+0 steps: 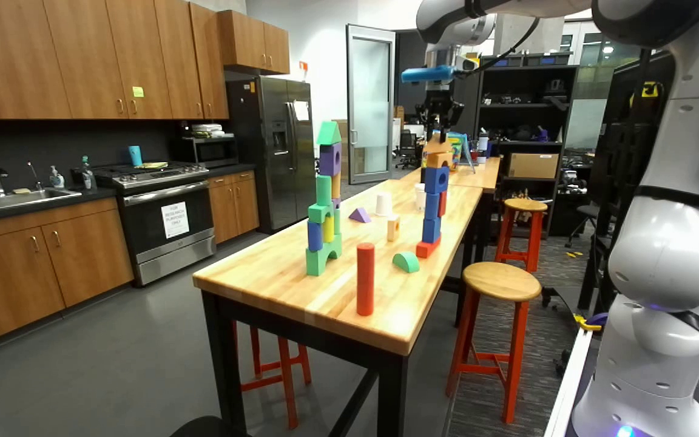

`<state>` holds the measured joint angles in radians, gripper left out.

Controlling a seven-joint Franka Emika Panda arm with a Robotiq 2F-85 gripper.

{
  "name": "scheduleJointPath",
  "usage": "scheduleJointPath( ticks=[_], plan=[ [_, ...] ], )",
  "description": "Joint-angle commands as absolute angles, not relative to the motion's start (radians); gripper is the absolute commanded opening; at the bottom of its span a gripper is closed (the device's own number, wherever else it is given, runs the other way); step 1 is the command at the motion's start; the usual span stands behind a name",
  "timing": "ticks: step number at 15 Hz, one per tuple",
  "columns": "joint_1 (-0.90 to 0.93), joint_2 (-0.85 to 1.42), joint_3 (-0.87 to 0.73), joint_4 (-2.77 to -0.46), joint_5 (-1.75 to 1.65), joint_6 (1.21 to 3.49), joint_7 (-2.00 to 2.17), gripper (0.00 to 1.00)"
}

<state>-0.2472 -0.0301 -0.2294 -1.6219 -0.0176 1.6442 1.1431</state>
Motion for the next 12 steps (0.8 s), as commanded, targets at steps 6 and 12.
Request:
scheduleJointPath(
  ticks=[6,12],
  plan=[
    [-0.248,-0.031,-0.236,-1.607,-0.003,1.629,1.163,0.15],
    [-0.249,-0.033,-0.237,-1.610,-0.009,1.629,1.161,0.15]
  ],
)
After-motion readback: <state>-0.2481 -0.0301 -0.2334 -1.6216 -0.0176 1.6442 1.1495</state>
